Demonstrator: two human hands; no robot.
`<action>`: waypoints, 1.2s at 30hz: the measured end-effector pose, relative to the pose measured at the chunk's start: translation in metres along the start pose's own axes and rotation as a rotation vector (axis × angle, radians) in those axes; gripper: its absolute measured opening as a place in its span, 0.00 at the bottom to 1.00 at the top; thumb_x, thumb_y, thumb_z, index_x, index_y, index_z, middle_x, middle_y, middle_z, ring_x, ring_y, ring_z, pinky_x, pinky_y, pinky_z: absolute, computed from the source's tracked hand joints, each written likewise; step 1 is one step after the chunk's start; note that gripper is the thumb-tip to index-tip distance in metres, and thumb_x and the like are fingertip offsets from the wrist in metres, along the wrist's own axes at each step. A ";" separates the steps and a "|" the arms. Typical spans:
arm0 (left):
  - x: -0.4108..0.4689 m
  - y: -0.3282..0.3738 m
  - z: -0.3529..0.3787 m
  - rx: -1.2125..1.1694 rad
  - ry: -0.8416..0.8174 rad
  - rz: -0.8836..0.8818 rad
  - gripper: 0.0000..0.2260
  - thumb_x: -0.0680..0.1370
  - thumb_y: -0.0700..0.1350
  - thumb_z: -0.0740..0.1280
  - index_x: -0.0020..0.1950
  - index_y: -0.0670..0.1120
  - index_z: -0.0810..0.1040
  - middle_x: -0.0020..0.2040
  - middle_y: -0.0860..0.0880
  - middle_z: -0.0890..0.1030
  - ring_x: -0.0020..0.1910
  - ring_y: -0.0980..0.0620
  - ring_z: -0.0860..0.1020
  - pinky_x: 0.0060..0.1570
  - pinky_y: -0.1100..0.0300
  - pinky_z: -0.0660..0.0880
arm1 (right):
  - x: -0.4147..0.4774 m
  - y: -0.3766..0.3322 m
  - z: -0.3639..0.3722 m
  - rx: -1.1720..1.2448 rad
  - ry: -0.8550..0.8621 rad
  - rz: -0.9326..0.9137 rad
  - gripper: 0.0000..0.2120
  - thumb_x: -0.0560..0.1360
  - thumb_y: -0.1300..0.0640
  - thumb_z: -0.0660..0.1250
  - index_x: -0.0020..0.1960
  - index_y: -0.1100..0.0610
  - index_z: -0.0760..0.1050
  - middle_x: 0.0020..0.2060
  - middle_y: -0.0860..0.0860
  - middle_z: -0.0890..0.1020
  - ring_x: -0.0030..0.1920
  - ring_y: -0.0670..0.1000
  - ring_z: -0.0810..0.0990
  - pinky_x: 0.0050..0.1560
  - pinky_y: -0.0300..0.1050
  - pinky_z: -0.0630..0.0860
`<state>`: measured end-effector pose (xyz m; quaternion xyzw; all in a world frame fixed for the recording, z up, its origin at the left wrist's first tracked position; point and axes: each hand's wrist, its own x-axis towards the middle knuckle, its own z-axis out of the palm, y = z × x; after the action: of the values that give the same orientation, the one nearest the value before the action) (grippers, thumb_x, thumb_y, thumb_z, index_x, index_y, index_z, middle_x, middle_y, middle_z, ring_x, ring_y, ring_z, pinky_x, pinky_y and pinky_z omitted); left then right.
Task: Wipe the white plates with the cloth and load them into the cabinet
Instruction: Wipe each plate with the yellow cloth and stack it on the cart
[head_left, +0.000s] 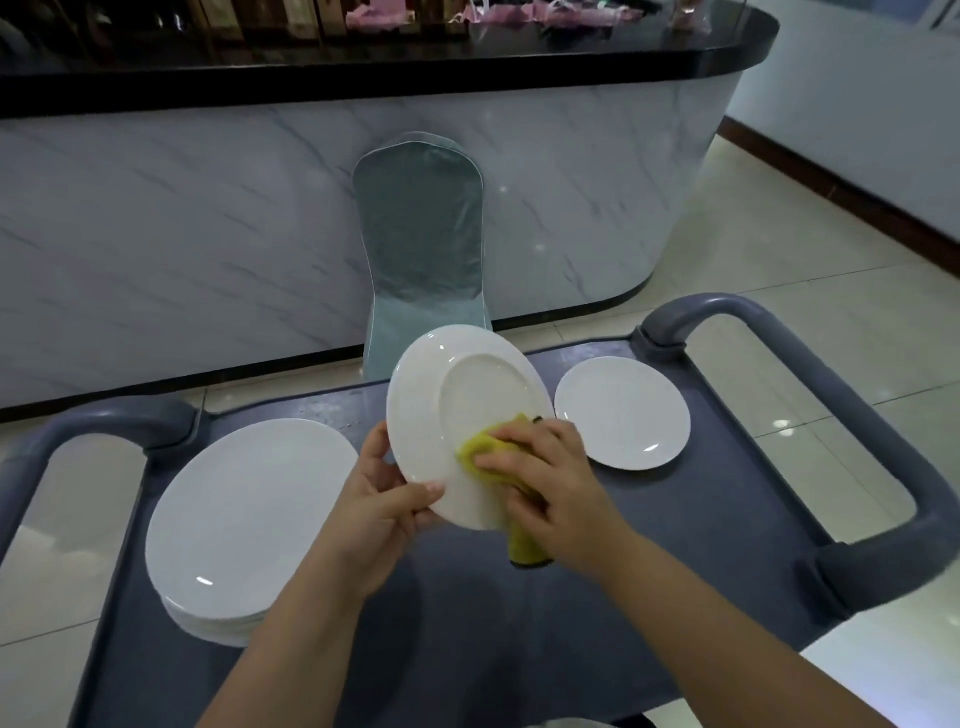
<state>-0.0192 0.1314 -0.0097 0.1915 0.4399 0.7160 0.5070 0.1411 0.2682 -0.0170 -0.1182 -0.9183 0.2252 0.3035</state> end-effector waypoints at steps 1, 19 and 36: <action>-0.001 -0.001 -0.003 0.007 -0.004 -0.006 0.31 0.67 0.28 0.71 0.64 0.54 0.75 0.58 0.43 0.81 0.54 0.42 0.82 0.43 0.46 0.81 | -0.012 0.009 -0.005 0.008 -0.007 0.021 0.15 0.74 0.62 0.65 0.59 0.52 0.79 0.61 0.49 0.76 0.58 0.54 0.68 0.64 0.50 0.67; -0.006 -0.031 0.013 -0.011 0.004 -0.103 0.32 0.65 0.30 0.69 0.65 0.51 0.74 0.55 0.44 0.82 0.51 0.44 0.82 0.39 0.51 0.81 | -0.003 0.040 -0.030 -0.150 0.064 0.272 0.14 0.73 0.71 0.69 0.55 0.59 0.83 0.55 0.57 0.80 0.53 0.63 0.72 0.56 0.65 0.71; -0.002 -0.019 0.025 0.061 -0.196 -0.153 0.30 0.67 0.29 0.70 0.65 0.52 0.74 0.54 0.44 0.82 0.51 0.43 0.82 0.40 0.51 0.81 | 0.023 0.064 -0.058 0.000 0.135 0.523 0.14 0.77 0.67 0.64 0.59 0.56 0.80 0.56 0.51 0.79 0.60 0.58 0.71 0.66 0.56 0.66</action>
<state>0.0108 0.1426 -0.0114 0.2417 0.4233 0.6394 0.5947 0.1637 0.3521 0.0044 -0.3662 -0.8342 0.2877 0.2955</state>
